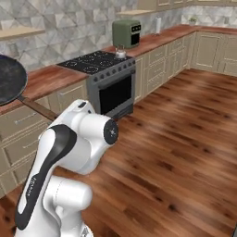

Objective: Pick the pan from the cabinet and place it on the stove. Then turn on the stove burner for the pan.

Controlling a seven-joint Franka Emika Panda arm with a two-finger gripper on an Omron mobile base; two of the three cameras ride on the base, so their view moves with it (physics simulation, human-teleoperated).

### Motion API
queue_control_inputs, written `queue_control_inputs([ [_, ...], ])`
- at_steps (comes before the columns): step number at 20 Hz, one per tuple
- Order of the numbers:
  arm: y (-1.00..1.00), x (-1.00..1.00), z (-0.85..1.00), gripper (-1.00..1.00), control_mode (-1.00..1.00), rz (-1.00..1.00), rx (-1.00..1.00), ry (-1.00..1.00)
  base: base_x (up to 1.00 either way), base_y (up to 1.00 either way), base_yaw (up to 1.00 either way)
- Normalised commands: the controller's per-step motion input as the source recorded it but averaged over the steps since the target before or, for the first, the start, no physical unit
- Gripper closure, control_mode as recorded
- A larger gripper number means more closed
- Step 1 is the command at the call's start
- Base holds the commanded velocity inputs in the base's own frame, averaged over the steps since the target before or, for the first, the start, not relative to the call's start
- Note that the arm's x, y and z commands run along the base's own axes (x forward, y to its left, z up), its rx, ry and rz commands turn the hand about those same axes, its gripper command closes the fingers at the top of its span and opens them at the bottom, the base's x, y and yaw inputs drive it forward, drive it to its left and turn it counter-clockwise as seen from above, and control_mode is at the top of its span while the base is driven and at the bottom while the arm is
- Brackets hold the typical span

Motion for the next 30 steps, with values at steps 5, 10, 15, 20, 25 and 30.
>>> queue_control_inputs([
  [5,0.00,0.00,0.00,1.00,1.00,0.00,0.00,0.00,0.57,0.11,-0.35],
  [10,0.00,0.00,0.00,1.00,1.00,0.00,0.00,0.00,0.75,0.55,-0.31],
  [15,0.00,0.00,0.00,1.00,1.00,0.00,0.00,0.00,0.77,0.69,-0.29],
  [20,0.00,0.00,0.00,1.00,1.00,0.00,0.00,0.00,0.93,0.16,-0.17],
  [25,0.00,0.00,0.00,1.00,1.00,0.00,0.00,0.00,1.00,0.00,0.00],
  [30,0.00,0.00,0.00,1.00,1.00,0.00,0.00,0.00,0.98,0.19,0.05],
])
